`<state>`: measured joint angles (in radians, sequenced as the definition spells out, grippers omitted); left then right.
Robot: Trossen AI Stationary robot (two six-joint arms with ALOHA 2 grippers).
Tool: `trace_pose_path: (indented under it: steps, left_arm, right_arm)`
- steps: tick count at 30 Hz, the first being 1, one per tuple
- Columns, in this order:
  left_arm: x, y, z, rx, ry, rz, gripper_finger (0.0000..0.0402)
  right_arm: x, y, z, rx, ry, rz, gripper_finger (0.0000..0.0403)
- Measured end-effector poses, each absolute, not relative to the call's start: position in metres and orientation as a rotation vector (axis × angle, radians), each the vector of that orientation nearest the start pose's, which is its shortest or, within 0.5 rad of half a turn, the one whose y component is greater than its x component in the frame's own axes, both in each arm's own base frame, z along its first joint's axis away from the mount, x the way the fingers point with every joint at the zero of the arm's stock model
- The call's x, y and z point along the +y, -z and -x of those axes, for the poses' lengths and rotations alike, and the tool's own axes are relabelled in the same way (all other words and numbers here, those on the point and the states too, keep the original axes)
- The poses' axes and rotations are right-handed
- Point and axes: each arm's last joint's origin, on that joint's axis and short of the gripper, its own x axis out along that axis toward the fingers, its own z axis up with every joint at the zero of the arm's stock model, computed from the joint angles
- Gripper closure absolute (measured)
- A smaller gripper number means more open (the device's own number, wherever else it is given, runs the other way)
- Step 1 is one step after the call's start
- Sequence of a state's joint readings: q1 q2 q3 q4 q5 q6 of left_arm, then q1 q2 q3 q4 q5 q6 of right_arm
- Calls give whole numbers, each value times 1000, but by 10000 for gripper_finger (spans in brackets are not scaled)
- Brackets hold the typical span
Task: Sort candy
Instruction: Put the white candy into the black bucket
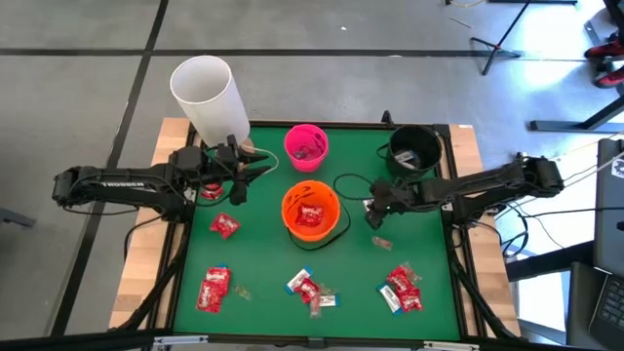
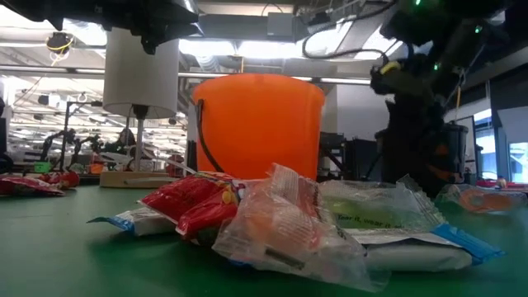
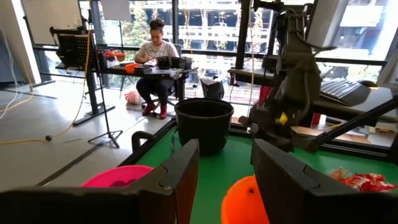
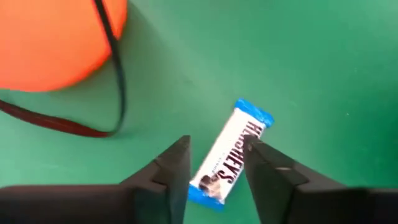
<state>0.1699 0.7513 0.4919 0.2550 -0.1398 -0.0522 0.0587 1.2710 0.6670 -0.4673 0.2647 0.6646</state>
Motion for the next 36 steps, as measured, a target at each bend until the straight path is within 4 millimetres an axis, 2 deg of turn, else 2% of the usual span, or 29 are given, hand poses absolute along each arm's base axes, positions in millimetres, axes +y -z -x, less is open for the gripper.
trace_pose_path:
  steps: [8,11,15,20,25,30,36]
  left_arm:
    - [34,-278,-172,-3,-309,52,260]
    - [34,-278,-172,0,-308,52,260]
    - [34,-278,-172,0,-308,51,260]
    - [34,-278,-173,0,-306,51,260]
    - [34,-278,-173,1,-306,50,260]
    - [34,-278,-172,1,-306,51,261]
    - [34,-278,-172,2,-306,55,261]
  right_arm:
    - [3,-148,-235,1044,666,-337,150]
    - [4,-135,-239,1085,667,-357,132]
    - [4,-125,-242,1107,713,-386,131]
    - [5,-119,-242,1139,724,-395,173]
    - [6,-123,-242,1141,688,-430,268]
    - [6,-138,-235,1107,666,-468,347]
    - [6,-172,-227,950,611,-537,360]
